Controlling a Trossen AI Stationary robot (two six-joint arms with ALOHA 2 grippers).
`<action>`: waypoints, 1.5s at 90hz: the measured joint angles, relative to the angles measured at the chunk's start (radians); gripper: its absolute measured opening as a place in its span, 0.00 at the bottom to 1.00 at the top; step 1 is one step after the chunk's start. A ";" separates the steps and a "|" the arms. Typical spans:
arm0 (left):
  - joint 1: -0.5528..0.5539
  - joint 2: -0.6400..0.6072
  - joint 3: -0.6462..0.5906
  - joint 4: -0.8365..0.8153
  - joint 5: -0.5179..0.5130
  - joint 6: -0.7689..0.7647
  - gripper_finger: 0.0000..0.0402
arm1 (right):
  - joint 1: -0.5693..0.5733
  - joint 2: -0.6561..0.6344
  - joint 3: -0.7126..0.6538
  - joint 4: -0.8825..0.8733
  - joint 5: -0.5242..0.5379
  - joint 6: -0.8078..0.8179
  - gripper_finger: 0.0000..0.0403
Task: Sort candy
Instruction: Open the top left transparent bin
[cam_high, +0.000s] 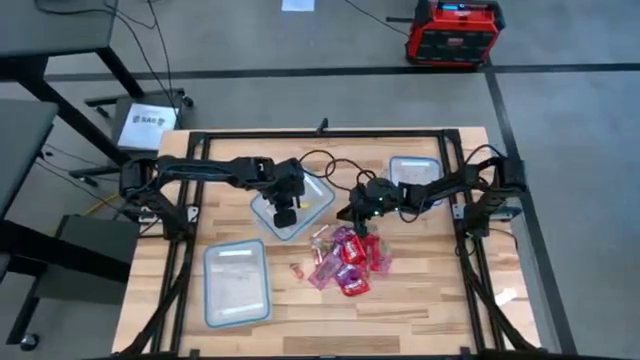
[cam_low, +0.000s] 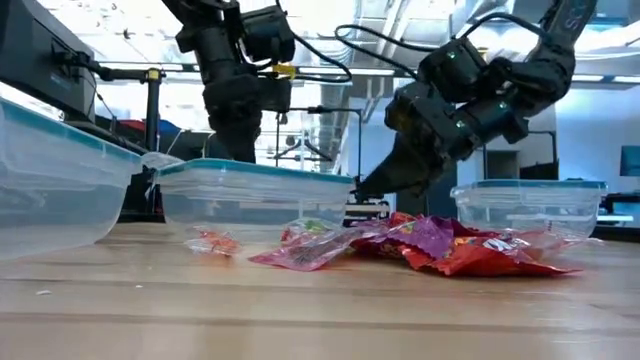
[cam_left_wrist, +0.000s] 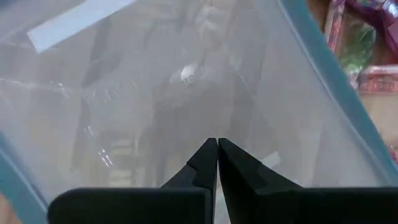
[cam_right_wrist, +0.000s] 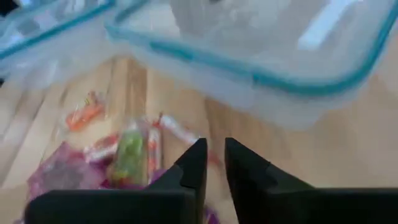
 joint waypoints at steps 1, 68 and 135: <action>0.000 0.000 0.000 0.002 0.000 0.003 0.00 | -0.002 0.000 0.000 0.001 0.002 0.000 0.16; 0.075 0.004 -0.076 0.313 0.006 0.364 0.00 | -0.033 0.000 -0.001 0.004 -0.248 -0.062 0.40; -0.067 -0.131 -0.008 0.445 -0.012 0.025 0.00 | 0.001 -0.199 -0.001 0.131 -0.089 -0.362 0.36</action>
